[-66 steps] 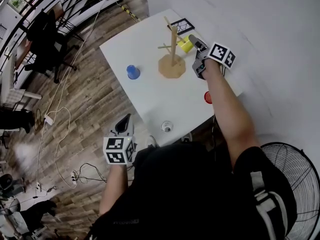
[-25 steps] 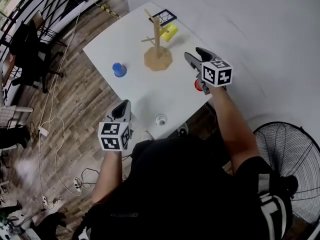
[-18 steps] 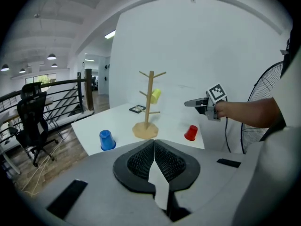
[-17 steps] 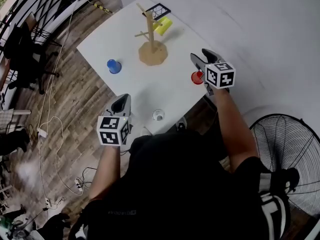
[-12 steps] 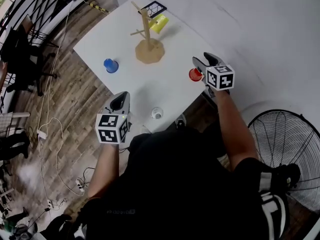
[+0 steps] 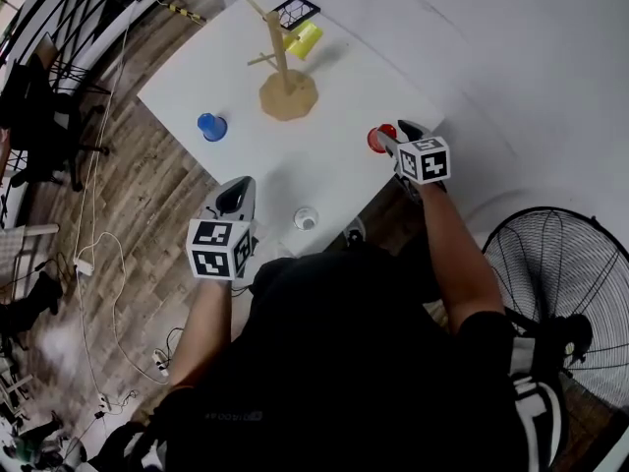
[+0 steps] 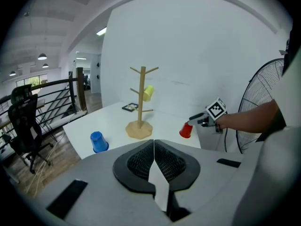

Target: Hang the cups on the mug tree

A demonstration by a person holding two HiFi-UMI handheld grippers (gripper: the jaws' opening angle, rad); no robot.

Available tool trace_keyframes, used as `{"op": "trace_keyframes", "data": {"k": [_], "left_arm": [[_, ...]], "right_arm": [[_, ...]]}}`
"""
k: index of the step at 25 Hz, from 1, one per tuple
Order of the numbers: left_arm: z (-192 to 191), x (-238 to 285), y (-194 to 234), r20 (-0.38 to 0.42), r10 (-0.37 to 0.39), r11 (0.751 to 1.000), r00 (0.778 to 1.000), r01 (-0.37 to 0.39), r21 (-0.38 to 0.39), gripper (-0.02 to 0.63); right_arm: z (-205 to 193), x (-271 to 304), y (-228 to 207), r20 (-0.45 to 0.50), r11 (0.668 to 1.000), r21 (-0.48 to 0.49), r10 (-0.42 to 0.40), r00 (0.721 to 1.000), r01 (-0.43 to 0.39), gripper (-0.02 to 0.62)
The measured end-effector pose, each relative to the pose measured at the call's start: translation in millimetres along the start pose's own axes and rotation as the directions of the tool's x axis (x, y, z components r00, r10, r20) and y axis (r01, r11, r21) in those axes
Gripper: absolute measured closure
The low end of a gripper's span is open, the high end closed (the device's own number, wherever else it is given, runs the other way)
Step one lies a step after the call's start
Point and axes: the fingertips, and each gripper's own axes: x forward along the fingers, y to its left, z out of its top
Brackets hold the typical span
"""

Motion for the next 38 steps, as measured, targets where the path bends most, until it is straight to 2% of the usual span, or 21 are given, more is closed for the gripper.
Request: {"op": "trace_keyframes", "data": {"k": [6, 14, 21, 27, 32, 38], "left_arm": [[1.2, 1.2, -2.7, 0.003, -0.007, 1.000, 1.000, 0.007, -0.004, 0.589], [-3.2, -1.1, 3.8, 0.001, 0.011, 1.000, 1.000, -0.011, -0.025, 0.589], [-5.3, -3.8, 6.6, 0.003, 0.020, 0.999, 1.000, -0.020, -0.039, 0.589], [-7.2, -4.1, 6.5, 0.004, 0.020, 0.999, 1.000, -0.020, -0.044, 0.589], [-6.7, -4.4, 5.9, 0.006, 0.018, 0.999, 1.000, -0.018, -0.044, 0.589], [-8.5, -4.5, 7.5, 0.008, 0.022, 0.999, 1.000, -0.021, -0.049, 0.589]], "right_arm": [[-16.3, 9.2, 4.8, -0.080, 0.994, -0.108, -0.008, 0.997, -0.001, 0.351], [-25.4, 17.7, 6.2, -0.173, 0.960, -0.279, -0.016, 0.985, -0.034, 0.351], [-31.1, 18.0, 8.3, -0.218, 0.964, -0.257, 0.012, 0.976, -0.069, 0.371], [-26.2, 12.9, 9.6, -0.213, 0.965, -0.258, -0.003, 0.977, -0.053, 0.376], [-16.2, 5.5, 19.9, -0.159, 0.974, -0.222, 0.013, 0.987, -0.049, 0.376], [5.8, -5.4, 61.5, -0.069, 0.970, -0.224, 0.080, 0.994, -0.093, 0.377]]}}
